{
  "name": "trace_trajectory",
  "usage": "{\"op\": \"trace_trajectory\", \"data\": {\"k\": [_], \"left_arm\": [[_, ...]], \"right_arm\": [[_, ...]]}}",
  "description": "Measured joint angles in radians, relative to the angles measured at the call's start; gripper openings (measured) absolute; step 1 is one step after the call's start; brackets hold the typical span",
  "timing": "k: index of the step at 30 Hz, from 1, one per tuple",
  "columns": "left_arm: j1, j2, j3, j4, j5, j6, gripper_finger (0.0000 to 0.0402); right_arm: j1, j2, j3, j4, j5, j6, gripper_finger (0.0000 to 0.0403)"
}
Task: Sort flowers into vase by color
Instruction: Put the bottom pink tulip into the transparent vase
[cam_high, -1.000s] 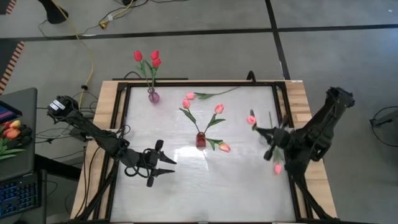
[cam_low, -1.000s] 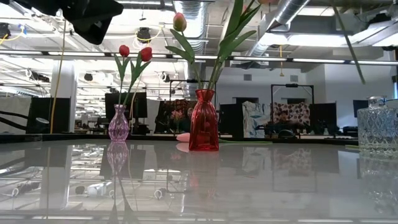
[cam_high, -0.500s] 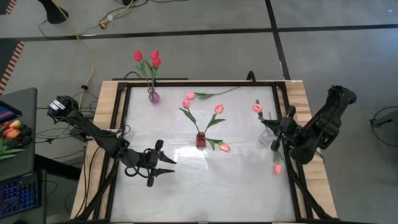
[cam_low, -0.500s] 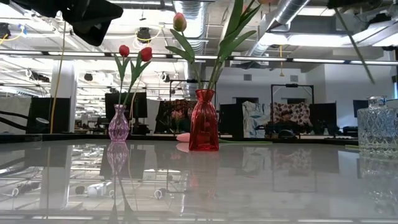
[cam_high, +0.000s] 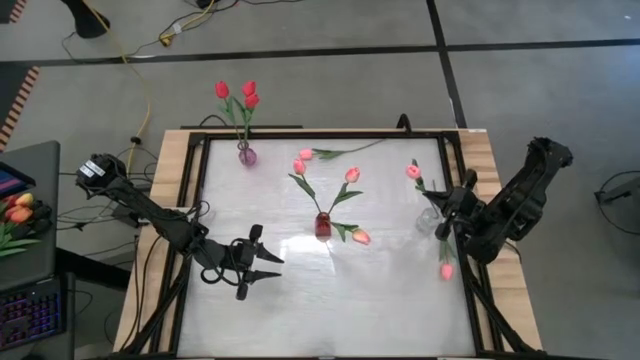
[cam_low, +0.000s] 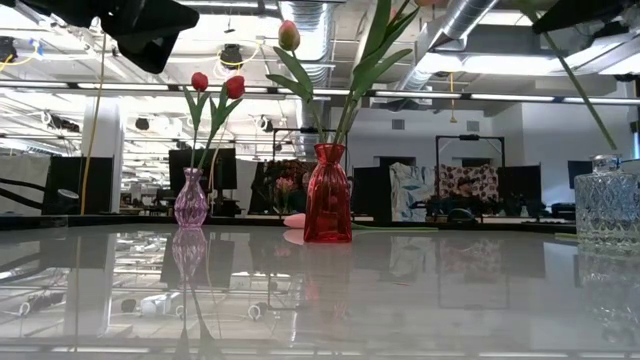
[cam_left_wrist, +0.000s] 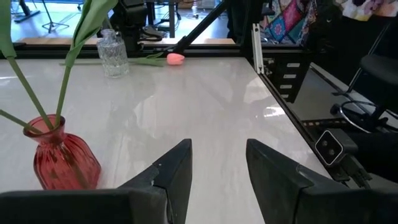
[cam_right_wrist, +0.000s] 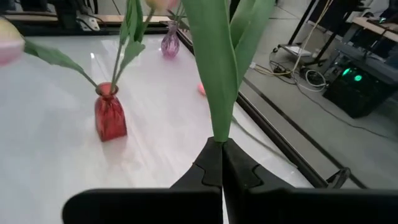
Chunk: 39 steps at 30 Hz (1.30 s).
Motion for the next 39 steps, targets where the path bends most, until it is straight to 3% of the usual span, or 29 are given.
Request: {"op": "trace_trajectory", "data": {"k": [12,28,39], "left_arm": [[0.000,0.000,0.000,0.003,0.000,-0.002,0.0139],[0.000,0.000,0.000,0.003,0.000,-0.003,0.0139],[0.000,0.000,0.000,0.003,0.029,-0.019,0.0139]], "right_arm": [[0.000,-0.055,-0.132,0.004,0.033,0.119,0.0020],[0.000,-0.057,-0.133,-0.011,0.032,0.179,0.0034],[0.000,-0.057,-0.132,-0.015,-0.035,0.228,0.0048]]}}
